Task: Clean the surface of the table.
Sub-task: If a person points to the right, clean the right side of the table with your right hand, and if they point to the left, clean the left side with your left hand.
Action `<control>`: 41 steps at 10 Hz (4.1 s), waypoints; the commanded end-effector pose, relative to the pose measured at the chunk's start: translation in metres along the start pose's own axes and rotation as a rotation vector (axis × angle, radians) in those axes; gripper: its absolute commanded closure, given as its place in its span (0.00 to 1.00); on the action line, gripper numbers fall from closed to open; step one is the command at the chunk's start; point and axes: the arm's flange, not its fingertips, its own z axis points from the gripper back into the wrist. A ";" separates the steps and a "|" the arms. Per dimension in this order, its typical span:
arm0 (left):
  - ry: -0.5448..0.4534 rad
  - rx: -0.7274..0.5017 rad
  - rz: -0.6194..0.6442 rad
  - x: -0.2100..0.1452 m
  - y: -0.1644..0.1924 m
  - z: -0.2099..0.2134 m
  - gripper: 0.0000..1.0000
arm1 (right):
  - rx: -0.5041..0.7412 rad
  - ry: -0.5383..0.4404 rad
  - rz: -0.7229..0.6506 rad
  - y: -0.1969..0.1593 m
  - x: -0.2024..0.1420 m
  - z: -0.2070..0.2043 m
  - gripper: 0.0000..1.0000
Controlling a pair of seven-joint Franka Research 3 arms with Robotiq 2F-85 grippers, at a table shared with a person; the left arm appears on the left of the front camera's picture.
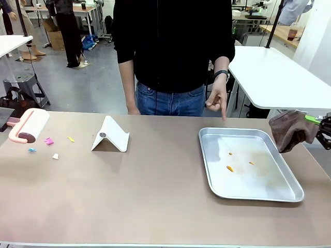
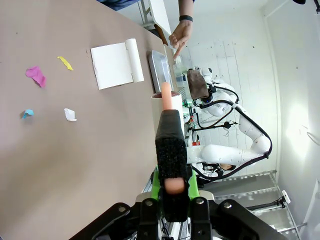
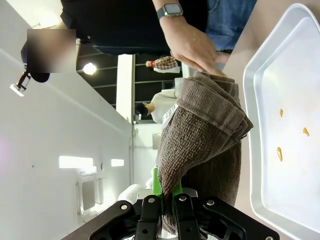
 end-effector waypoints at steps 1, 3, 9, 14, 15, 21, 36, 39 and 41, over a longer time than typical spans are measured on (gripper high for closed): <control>0.003 0.001 0.011 0.001 -0.006 0.000 1.00 | 0.010 0.009 0.010 0.004 -0.002 0.003 1.00; 0.003 0.001 0.011 0.001 -0.006 0.000 1.00 | 0.010 0.009 0.010 0.004 -0.002 0.003 1.00; 0.003 0.001 0.011 0.001 -0.006 0.000 1.00 | -0.188 -0.113 0.109 0.004 -0.009 -0.025 0.93; 0.003 0.001 0.011 0.001 -0.006 0.000 1.00 | -0.603 -0.105 0.354 0.003 0.006 -0.105 0.93; 0.003 0.001 0.011 0.001 -0.006 0.000 1.00 | -0.658 -0.080 0.406 0.005 0.011 -0.112 0.93; 0.003 0.001 0.011 0.001 -0.006 0.000 1.00 | -0.984 0.147 0.532 0.037 0.033 -0.116 0.93; 0.003 0.001 0.011 0.001 -0.006 0.000 1.00 | -0.939 0.542 0.492 -0.060 -0.003 -0.235 0.93; 0.003 0.001 0.011 0.001 -0.006 0.000 1.00 | -0.934 0.610 0.549 -0.061 -0.030 -0.260 0.93; 0.003 0.001 0.011 0.001 -0.006 0.000 1.00 | -0.933 0.641 0.590 -0.058 -0.046 -0.266 0.93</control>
